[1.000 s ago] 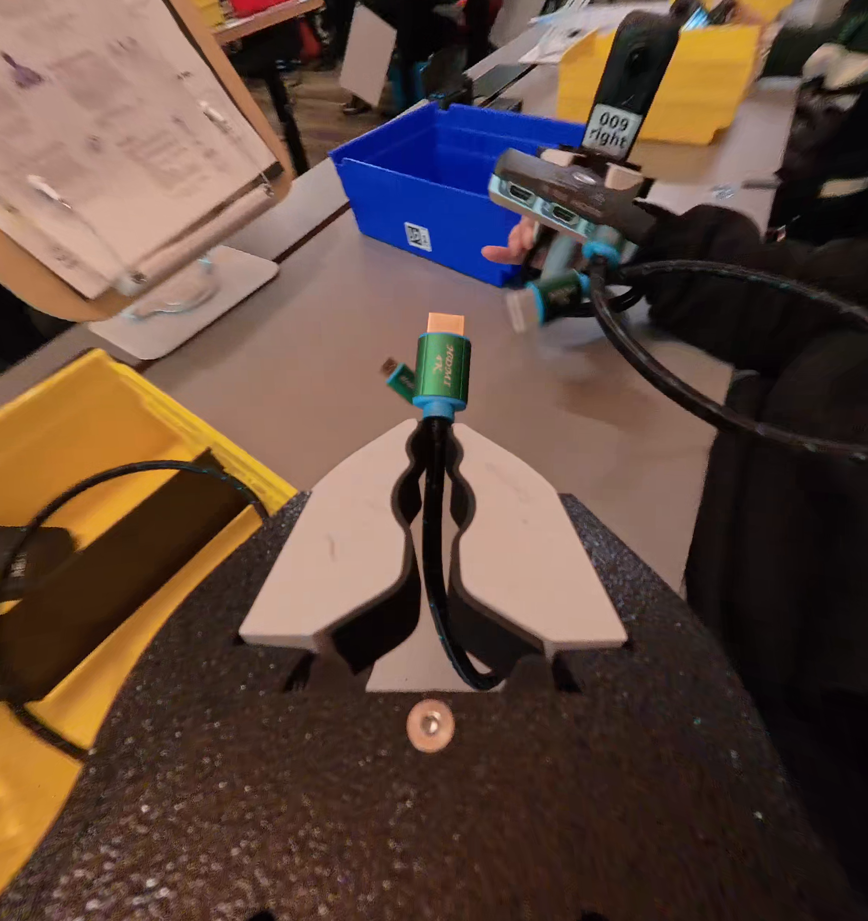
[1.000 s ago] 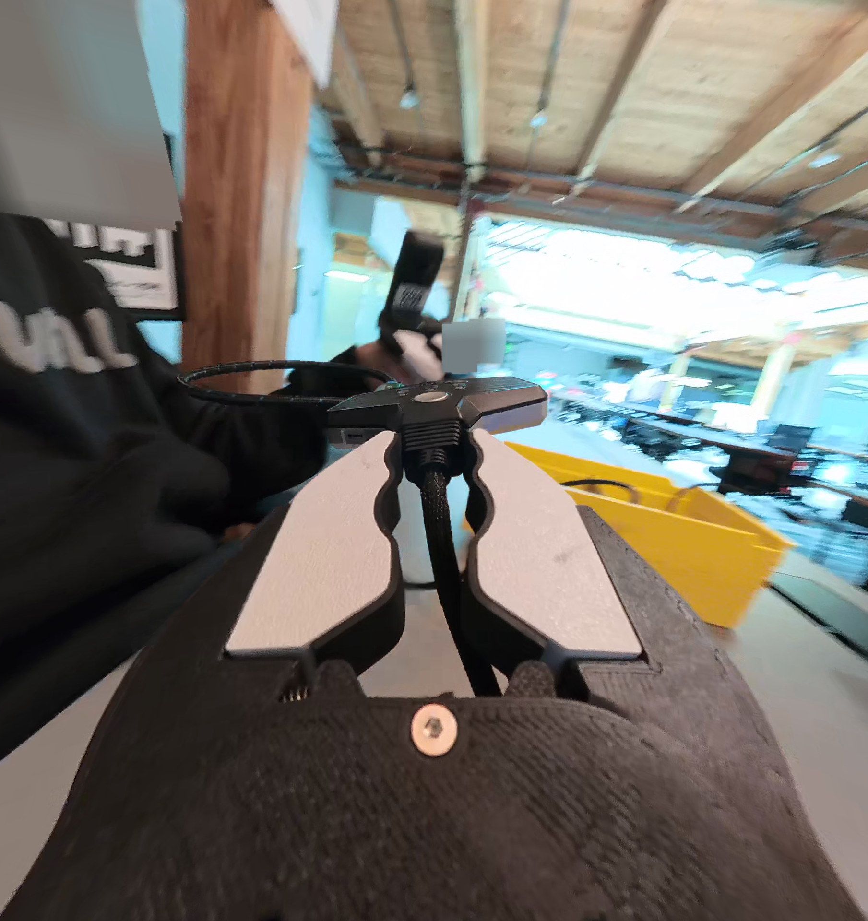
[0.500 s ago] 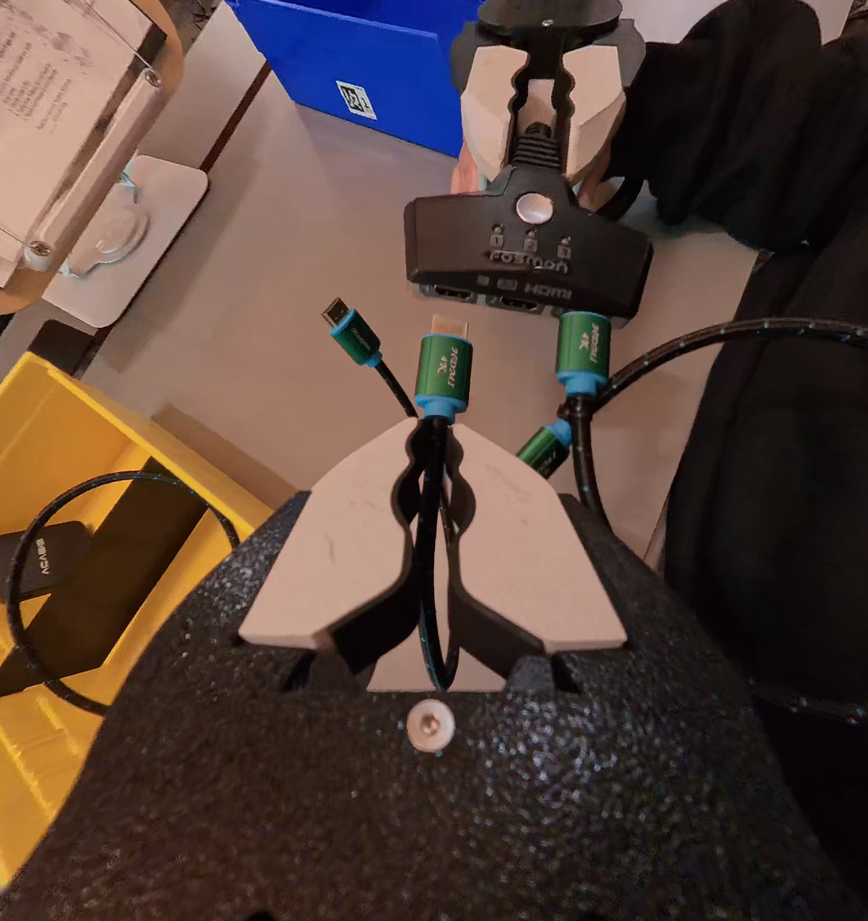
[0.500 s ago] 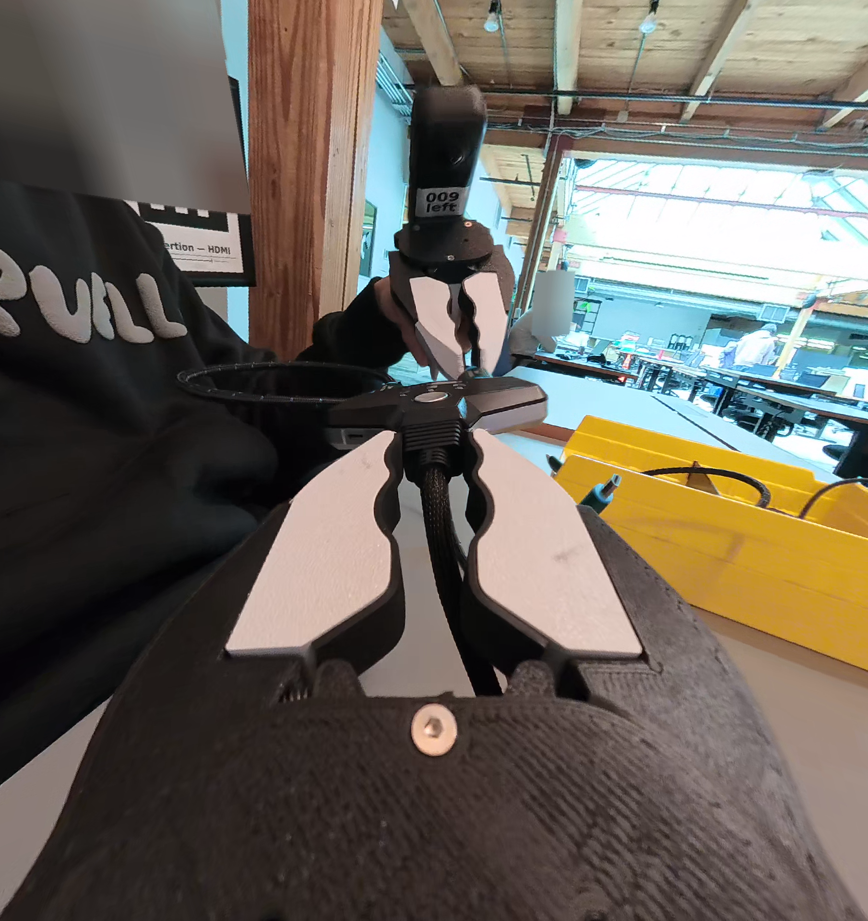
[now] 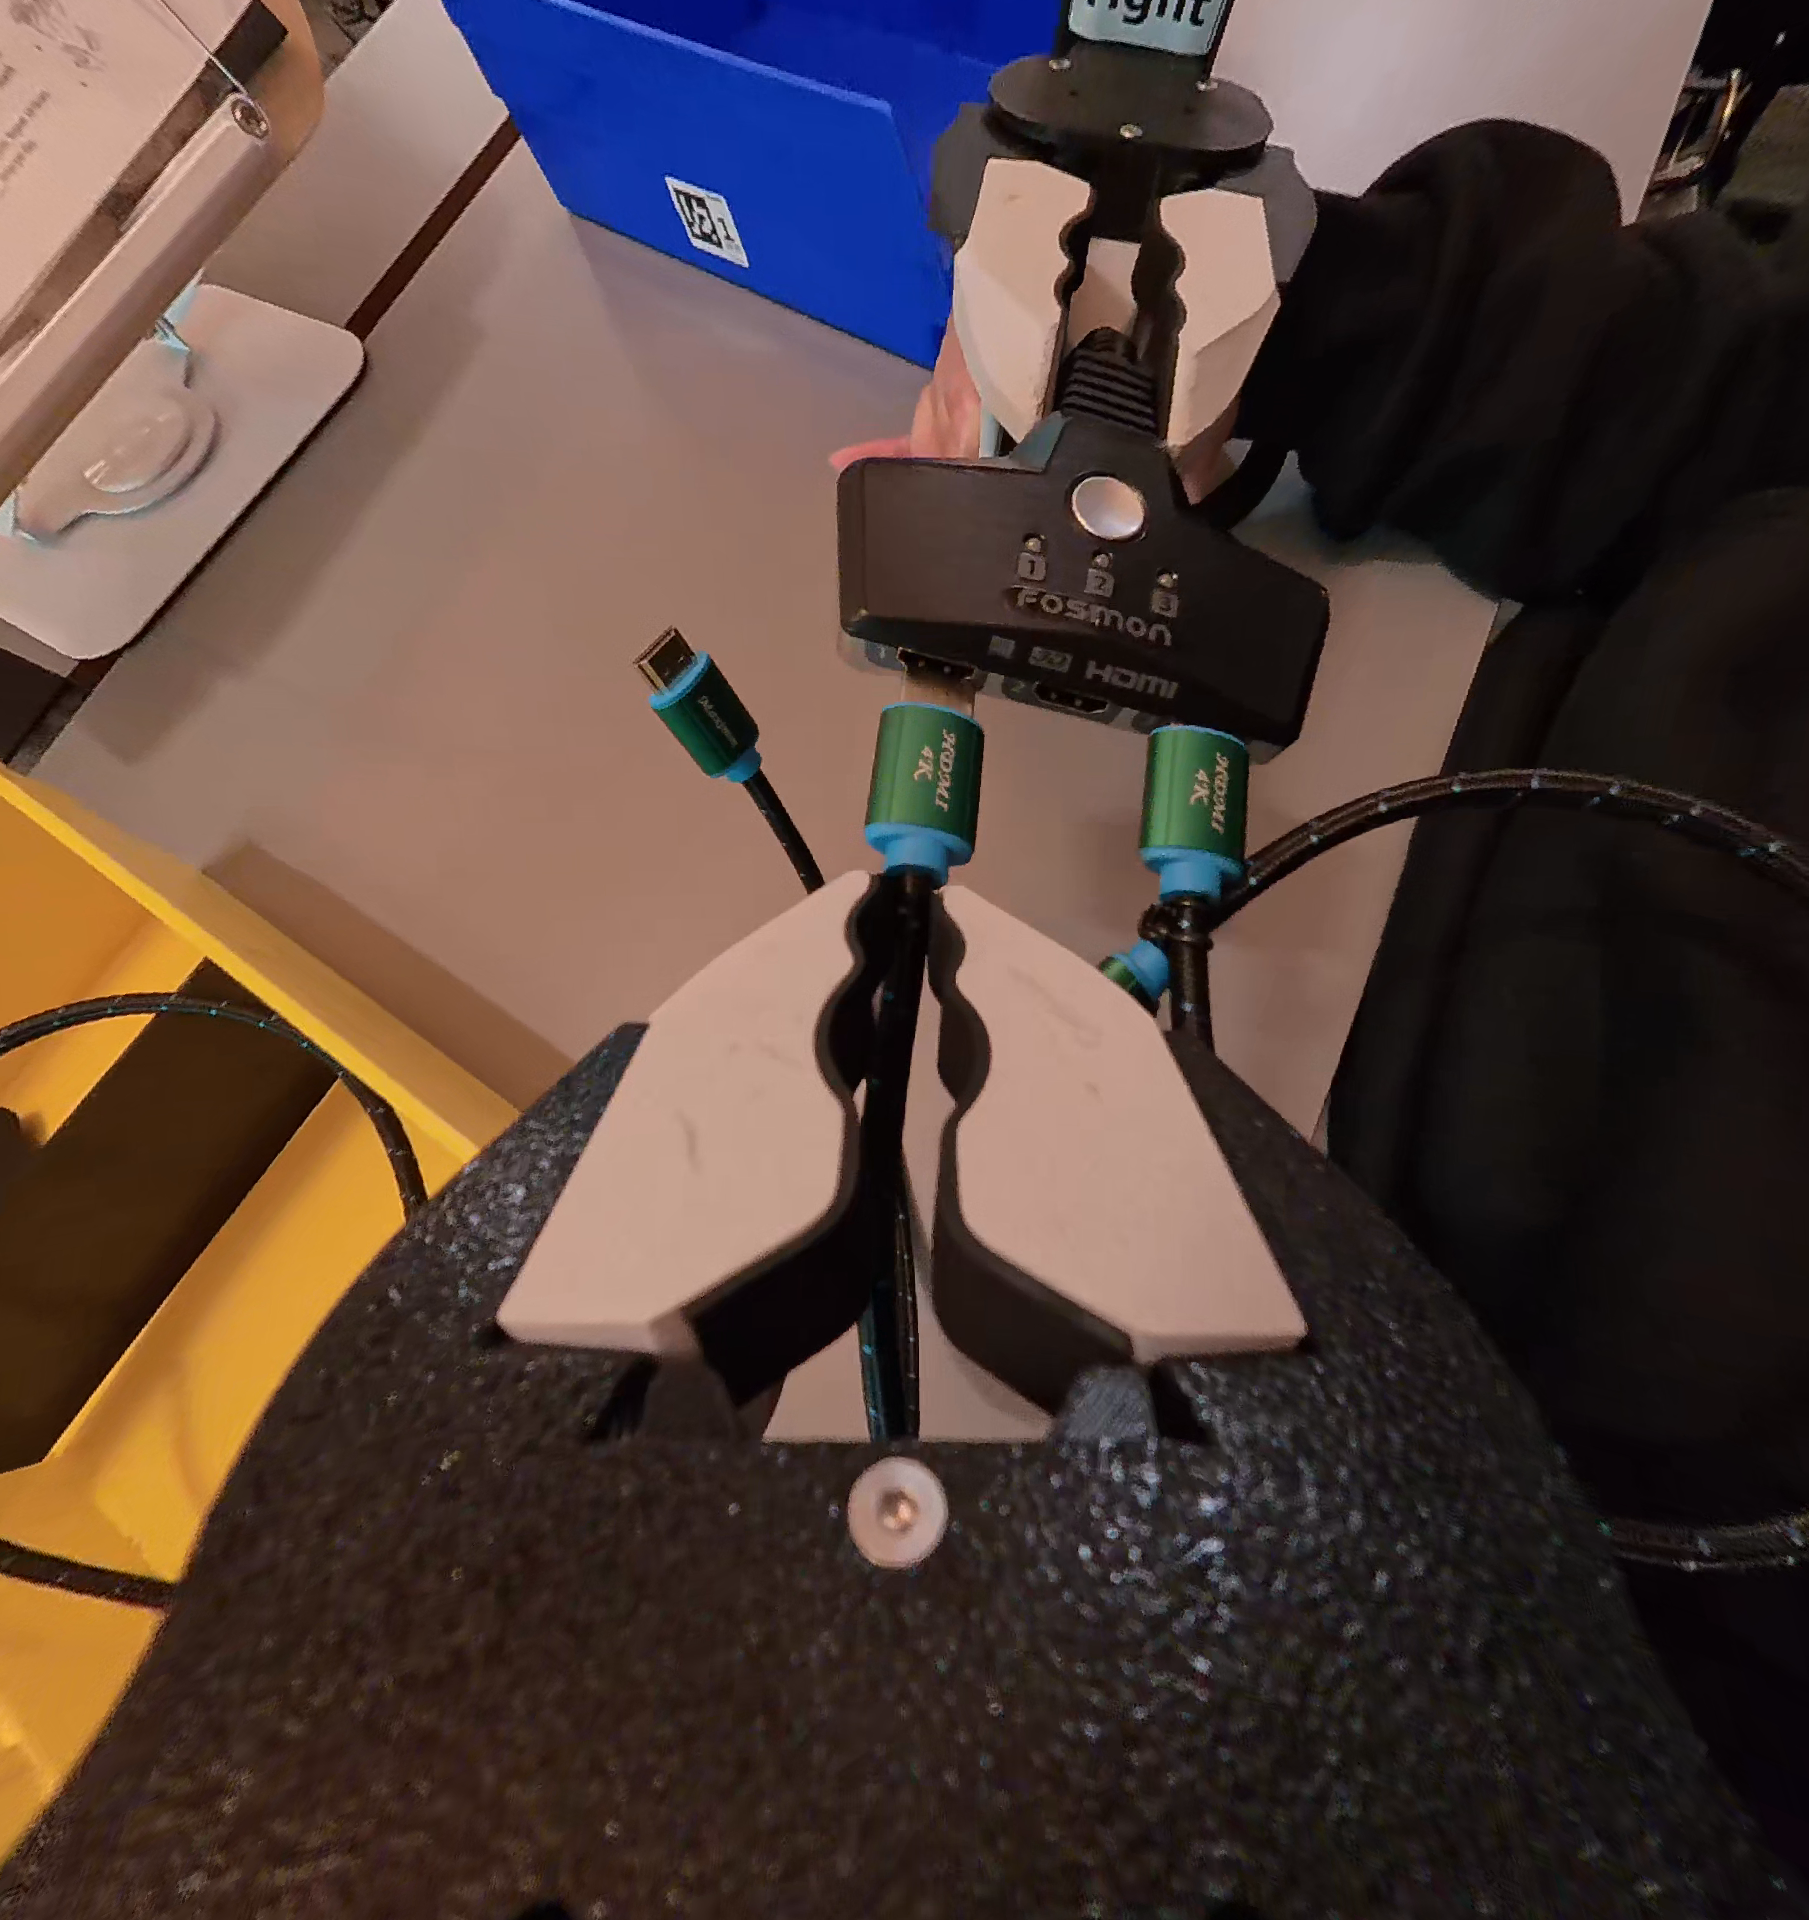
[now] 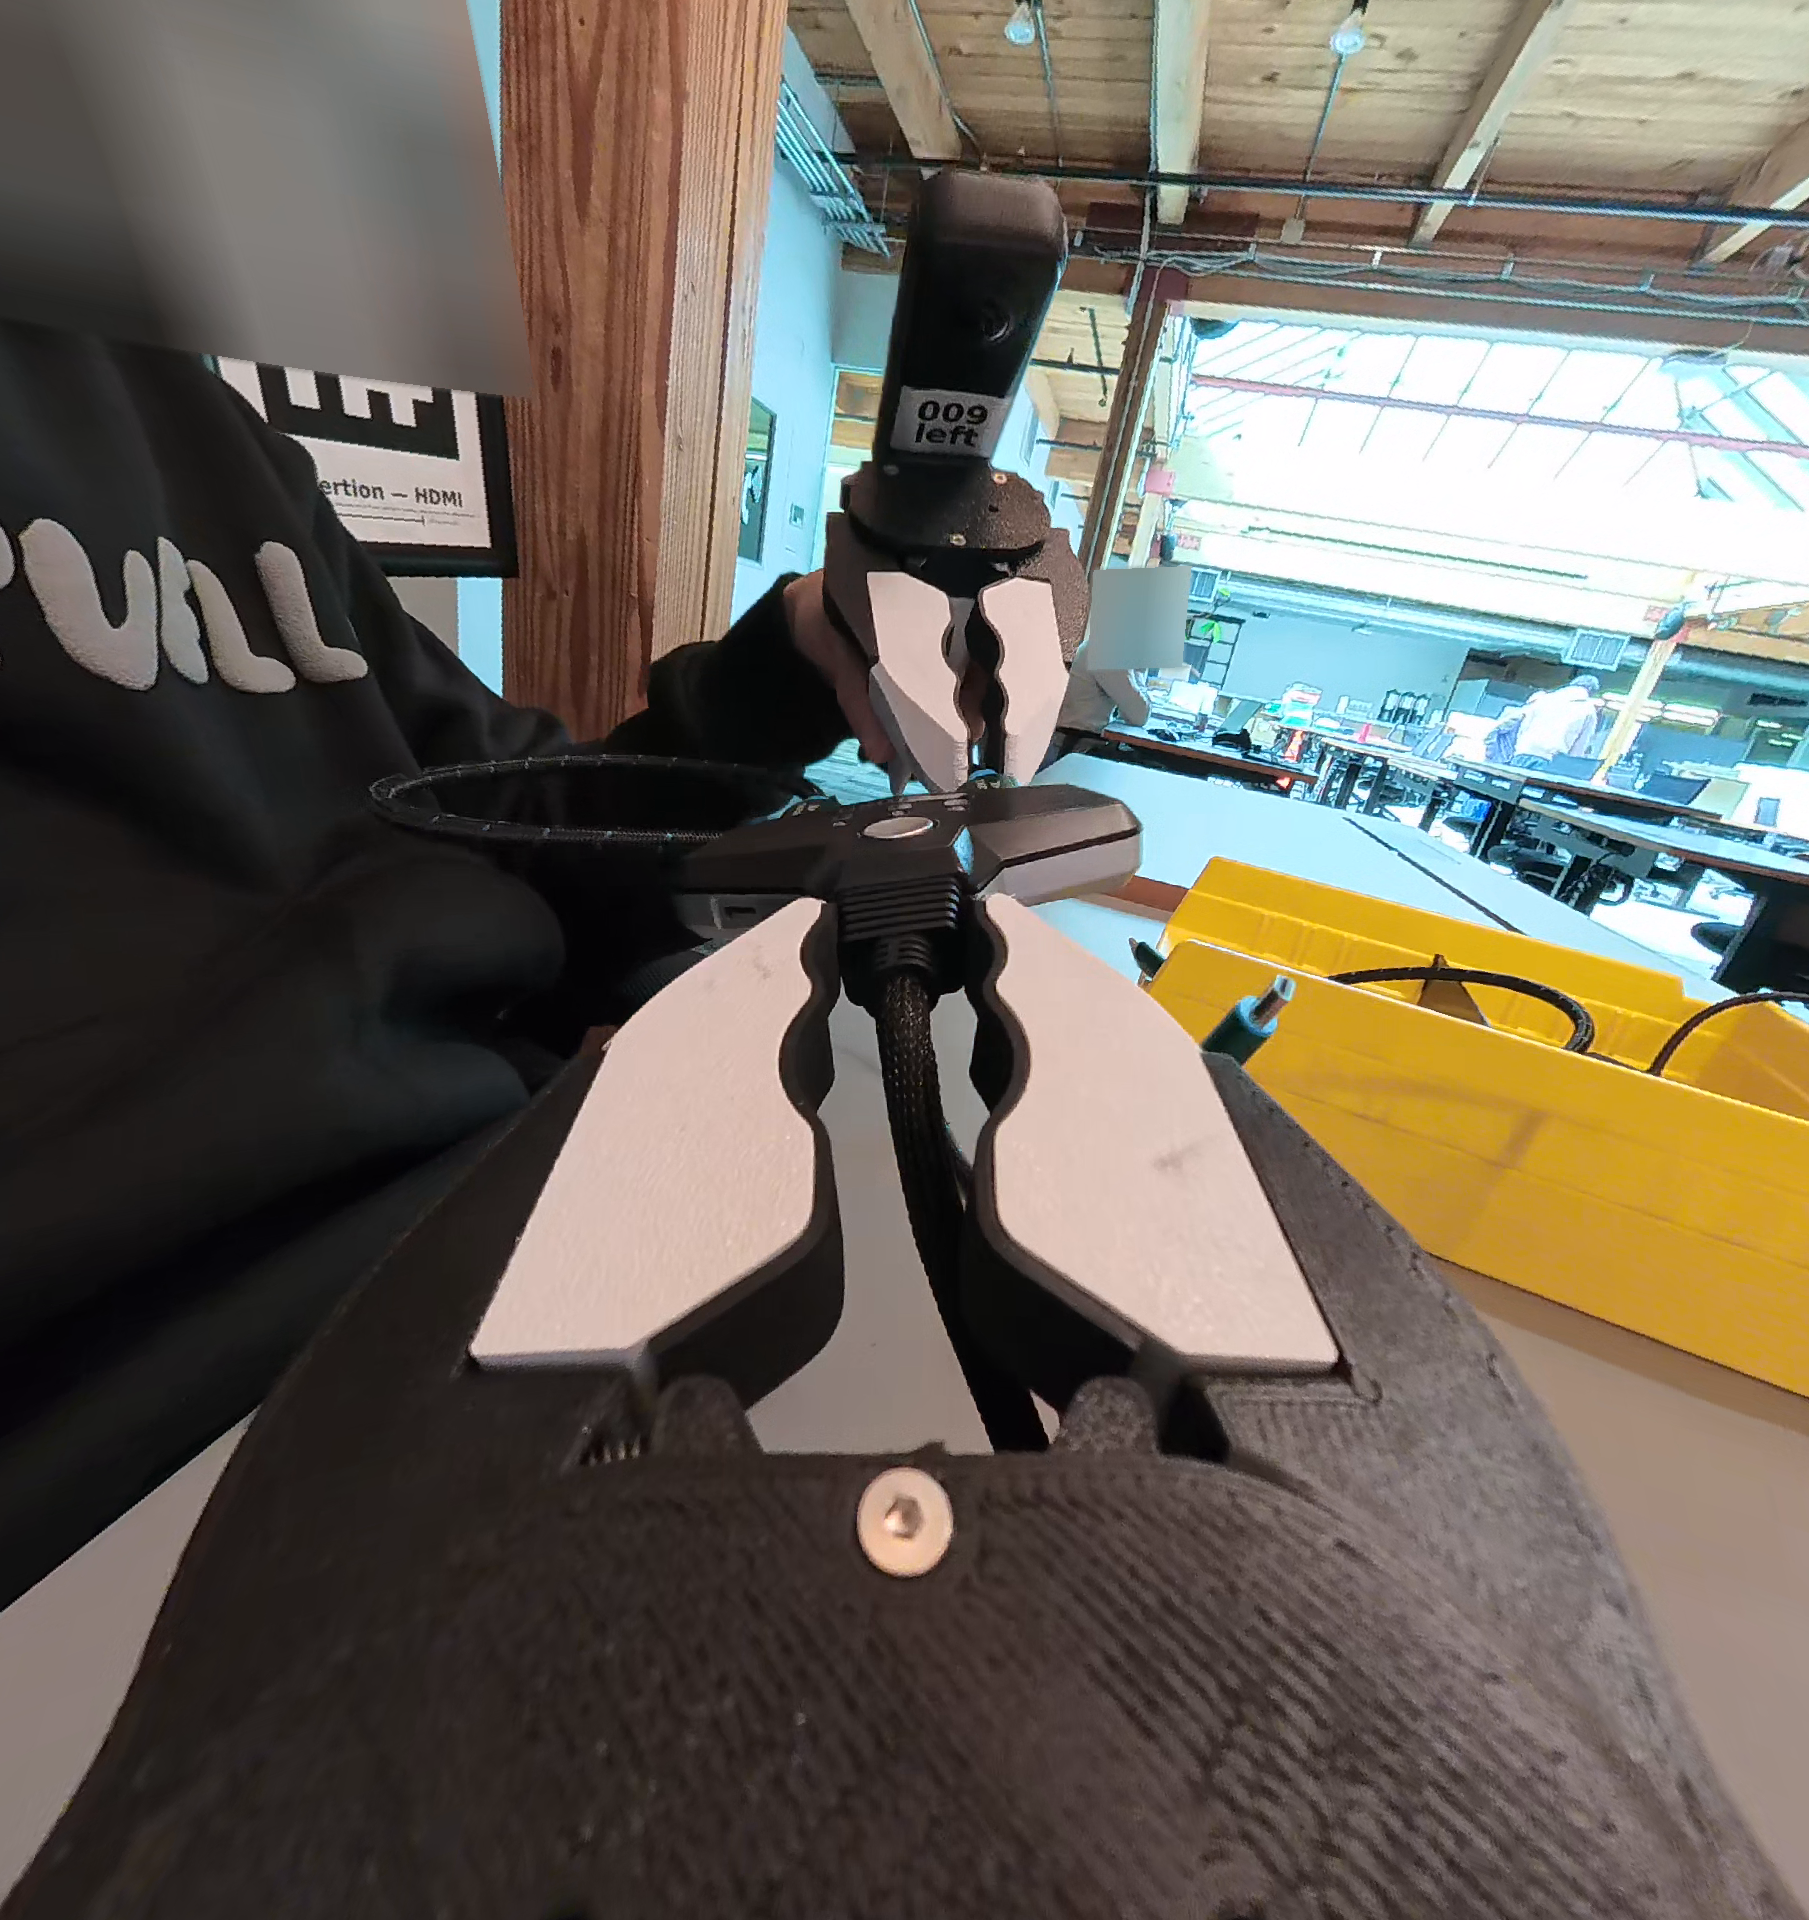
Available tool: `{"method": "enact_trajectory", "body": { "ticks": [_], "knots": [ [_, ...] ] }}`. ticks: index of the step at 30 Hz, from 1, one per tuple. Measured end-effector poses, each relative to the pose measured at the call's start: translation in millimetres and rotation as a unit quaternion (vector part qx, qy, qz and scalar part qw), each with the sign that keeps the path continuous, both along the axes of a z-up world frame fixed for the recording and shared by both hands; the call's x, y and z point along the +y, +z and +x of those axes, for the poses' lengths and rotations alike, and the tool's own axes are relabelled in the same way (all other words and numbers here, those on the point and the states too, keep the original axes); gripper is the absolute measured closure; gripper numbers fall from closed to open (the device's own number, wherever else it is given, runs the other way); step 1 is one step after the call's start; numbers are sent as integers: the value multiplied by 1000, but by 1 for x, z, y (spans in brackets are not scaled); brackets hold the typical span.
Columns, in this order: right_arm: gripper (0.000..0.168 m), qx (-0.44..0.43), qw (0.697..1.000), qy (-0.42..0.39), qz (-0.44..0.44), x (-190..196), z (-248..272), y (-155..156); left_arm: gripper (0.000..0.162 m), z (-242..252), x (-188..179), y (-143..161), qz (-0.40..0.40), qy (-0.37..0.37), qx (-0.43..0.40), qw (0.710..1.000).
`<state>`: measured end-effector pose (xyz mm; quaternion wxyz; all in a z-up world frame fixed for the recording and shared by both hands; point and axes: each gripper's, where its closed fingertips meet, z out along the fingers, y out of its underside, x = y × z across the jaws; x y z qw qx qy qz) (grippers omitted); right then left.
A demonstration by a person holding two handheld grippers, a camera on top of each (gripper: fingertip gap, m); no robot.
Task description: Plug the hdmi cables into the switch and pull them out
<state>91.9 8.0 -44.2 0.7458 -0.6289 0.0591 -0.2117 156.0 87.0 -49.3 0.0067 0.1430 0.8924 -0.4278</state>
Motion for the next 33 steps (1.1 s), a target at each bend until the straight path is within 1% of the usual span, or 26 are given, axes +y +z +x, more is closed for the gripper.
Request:
{"method": "enact_trajectory", "body": {
  "ticks": [1,13,22,26,33],
  "knots": [
    [145,0,1000,-3,0,0,1,0,155,0,0,0,0,0,2,1000],
    [145,5,1000,-2,-6,0,1,-3,155,1,0,0,0,7,9,1000],
    [145,6,1000,8,-9,1,-2,-4,155,0,-1,-1,-6,-3,40,999],
    [145,1,1000,1,-10,0,0,-4,155,-1,-1,-1,-5,-3,37,999],
    [145,8,1000,16,-11,-1,-5,-4,155,-7,-2,-2,0,-14,22,1000]
  ]
}}
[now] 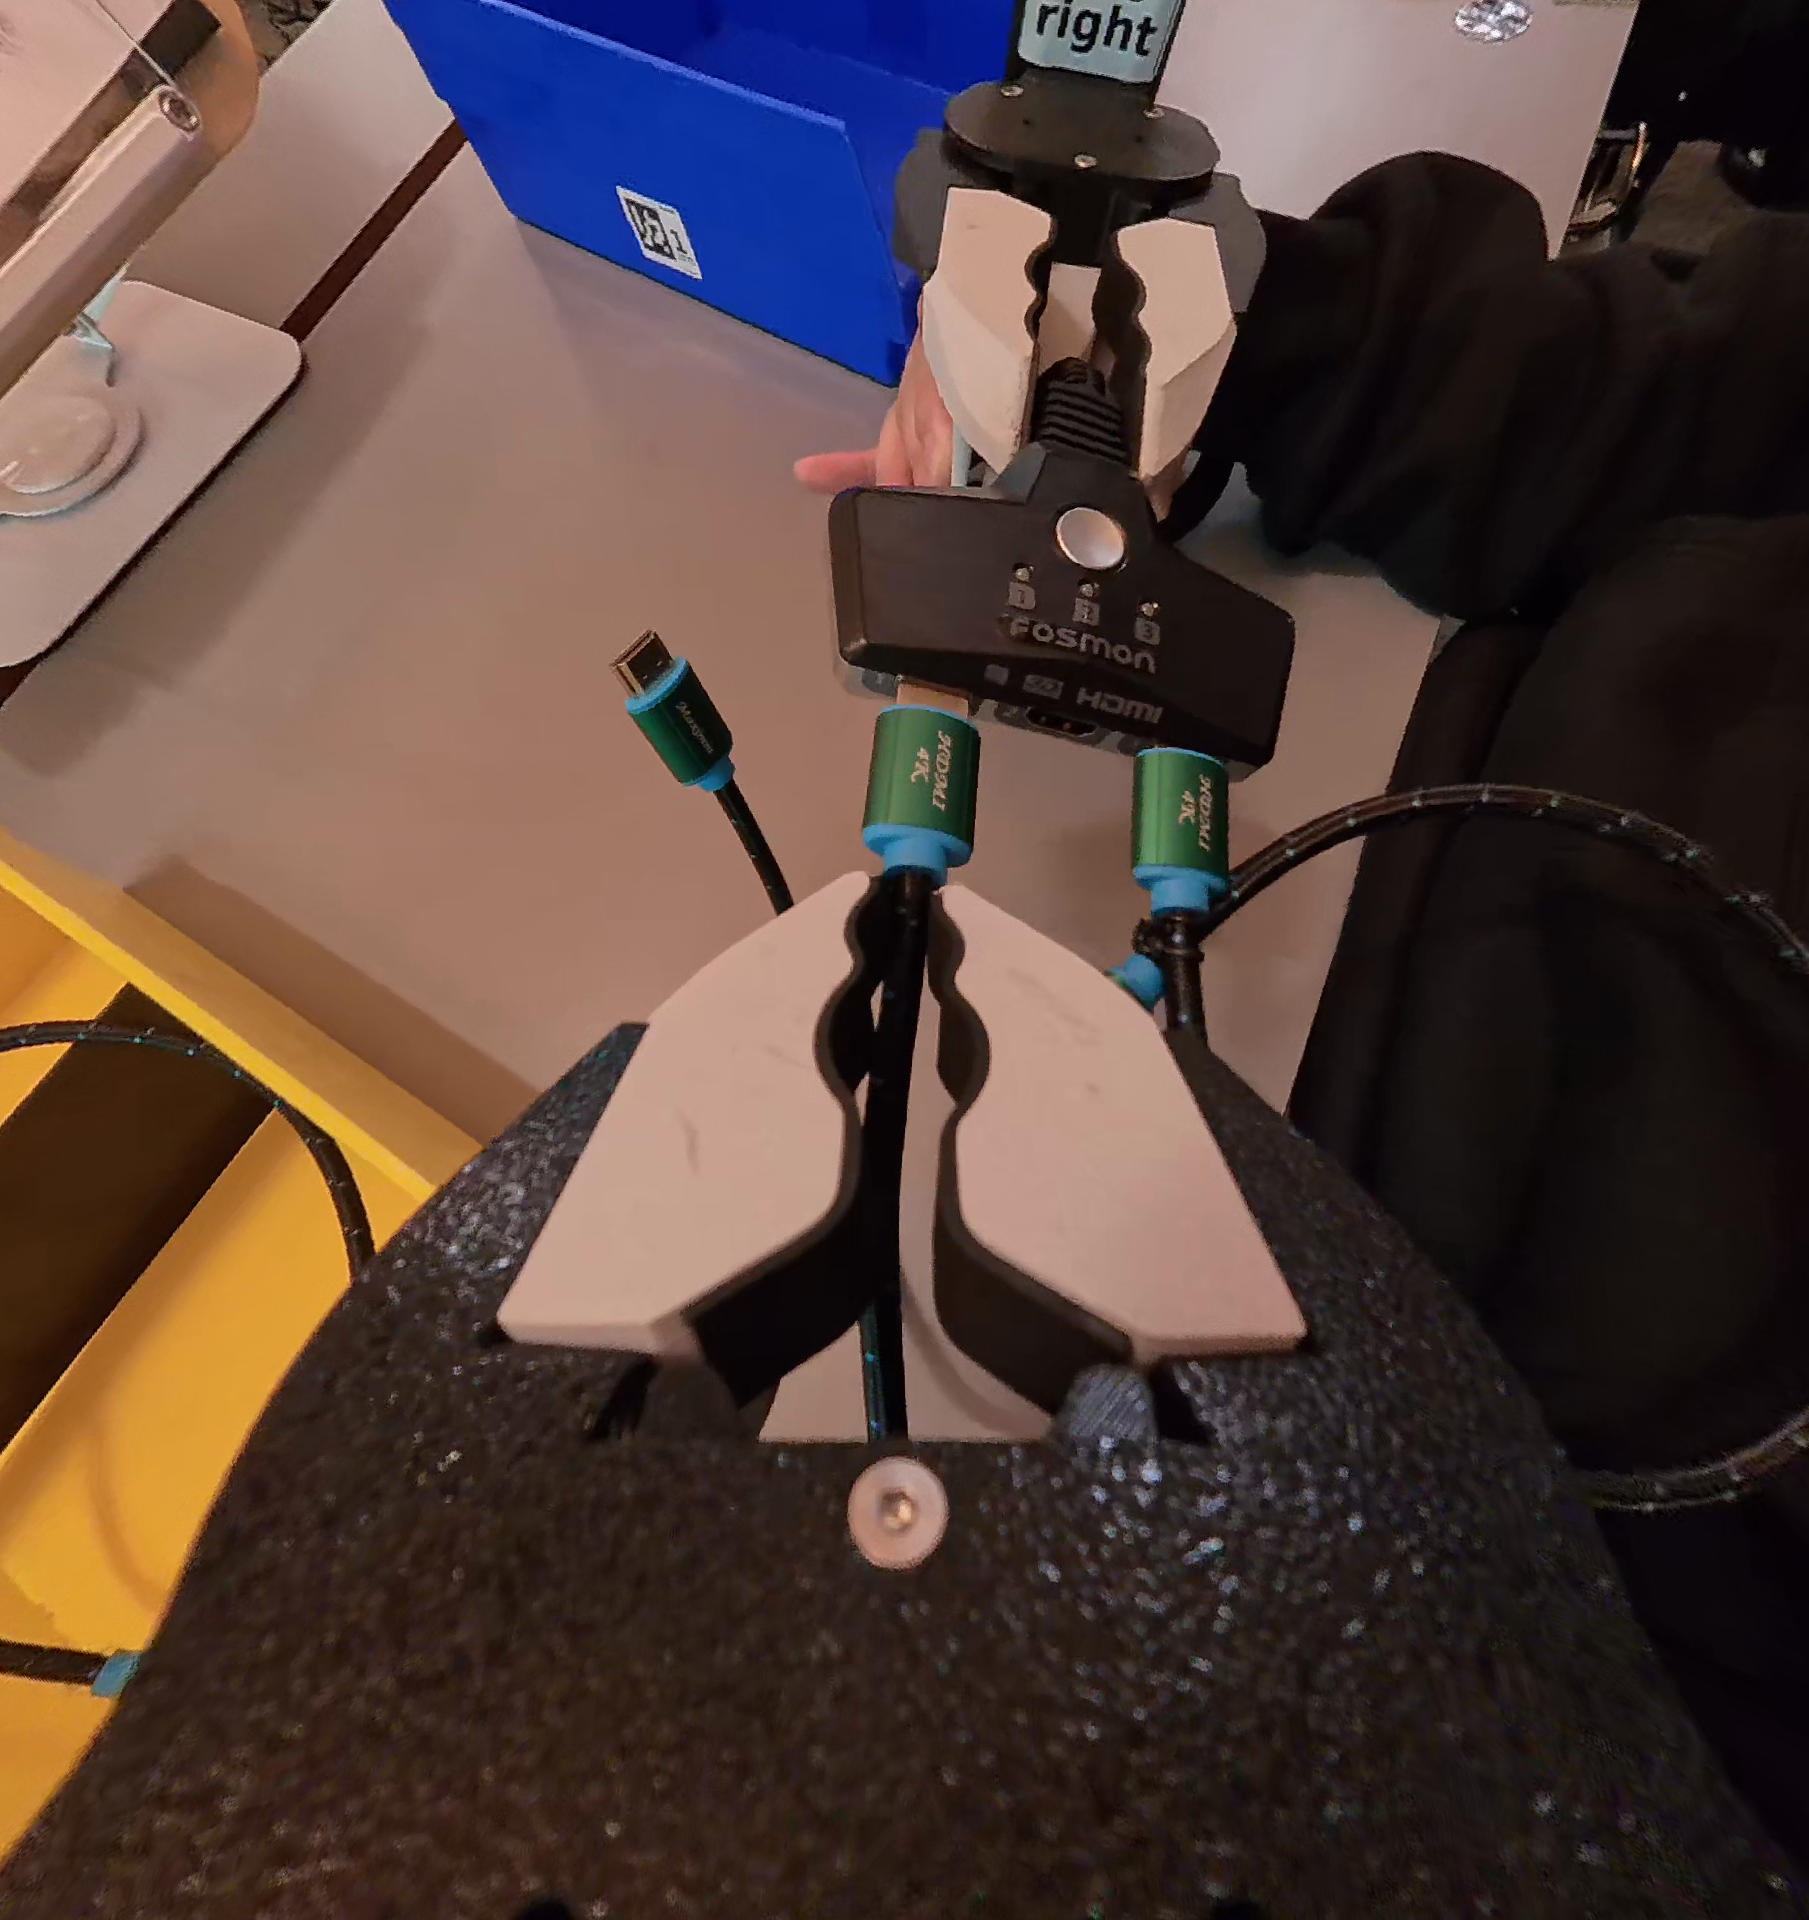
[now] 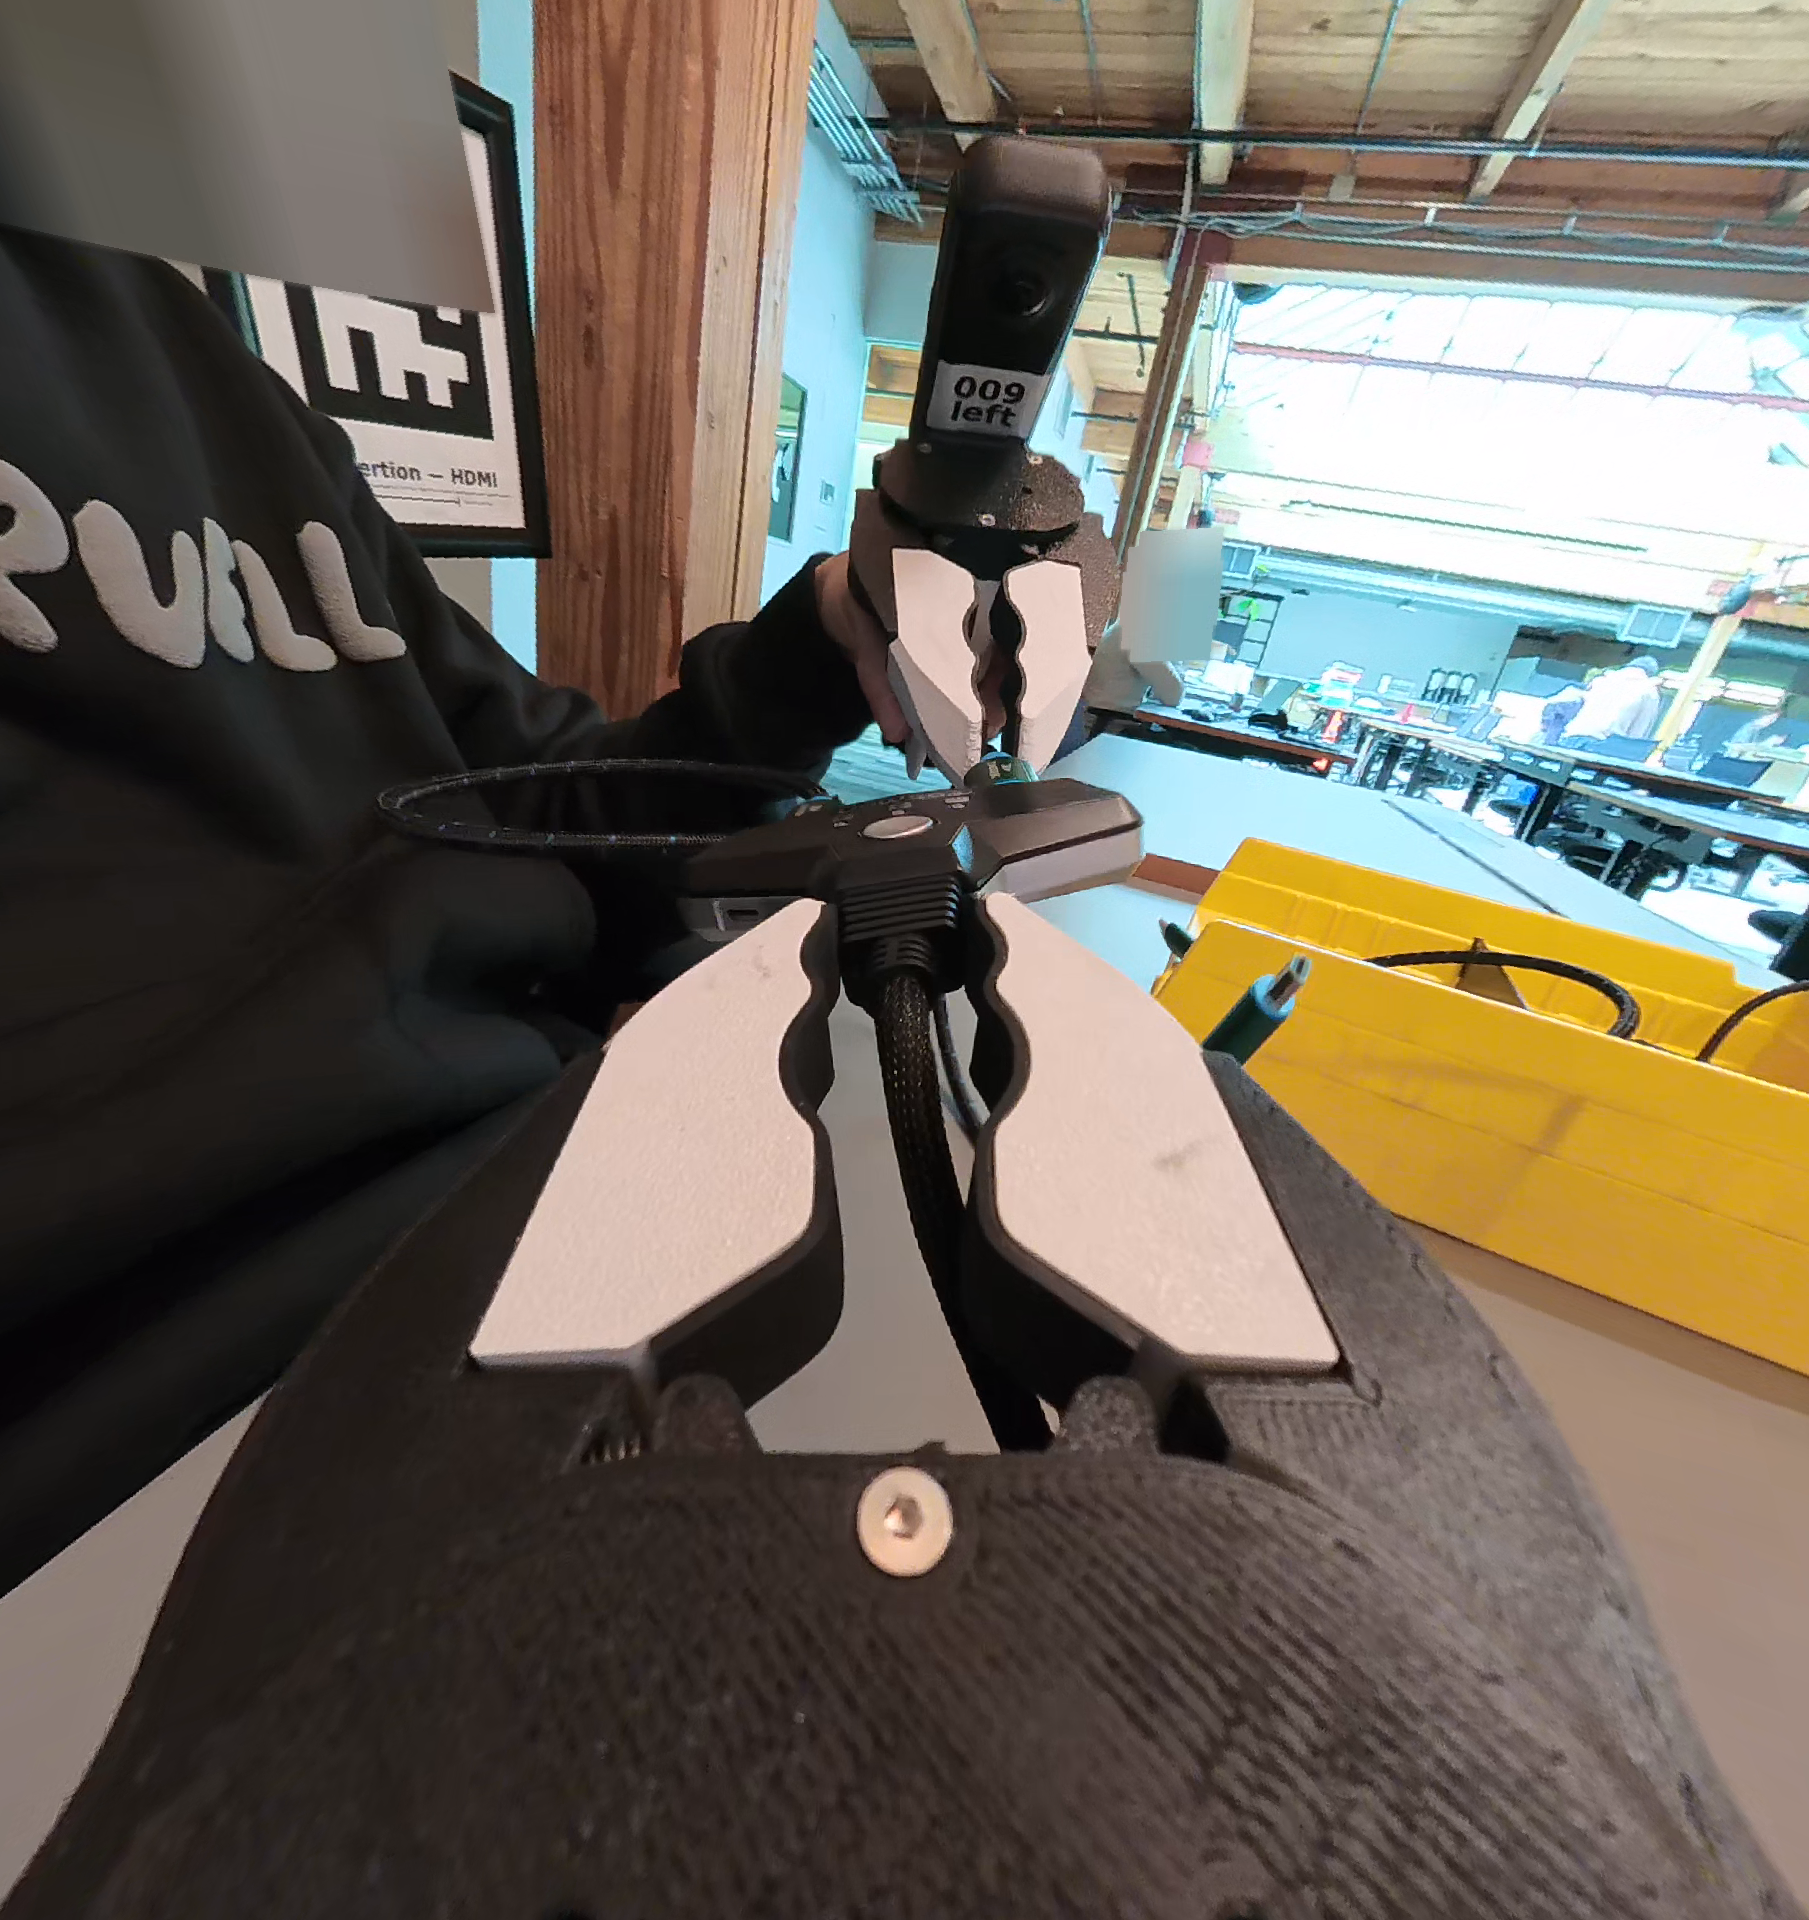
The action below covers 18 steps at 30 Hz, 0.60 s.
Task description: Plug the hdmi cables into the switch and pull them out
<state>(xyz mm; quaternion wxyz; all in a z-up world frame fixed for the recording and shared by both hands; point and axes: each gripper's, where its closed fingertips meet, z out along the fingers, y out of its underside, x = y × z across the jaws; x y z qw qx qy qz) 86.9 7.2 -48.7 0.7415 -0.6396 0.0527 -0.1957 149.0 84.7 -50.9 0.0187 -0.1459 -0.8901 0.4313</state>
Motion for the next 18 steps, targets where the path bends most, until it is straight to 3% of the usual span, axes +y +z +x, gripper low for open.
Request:
{"method": "enact_trajectory", "body": {
  "ticks": [10,18],
  "knots": [
    [145,0,1000,-6,12,-2,2,3,155,3,-5,2,-29,-19,2,999],
    [145,-11,1000,-18,4,-4,3,2,155,5,-7,2,-32,-16,-55,998]
  ]
}}
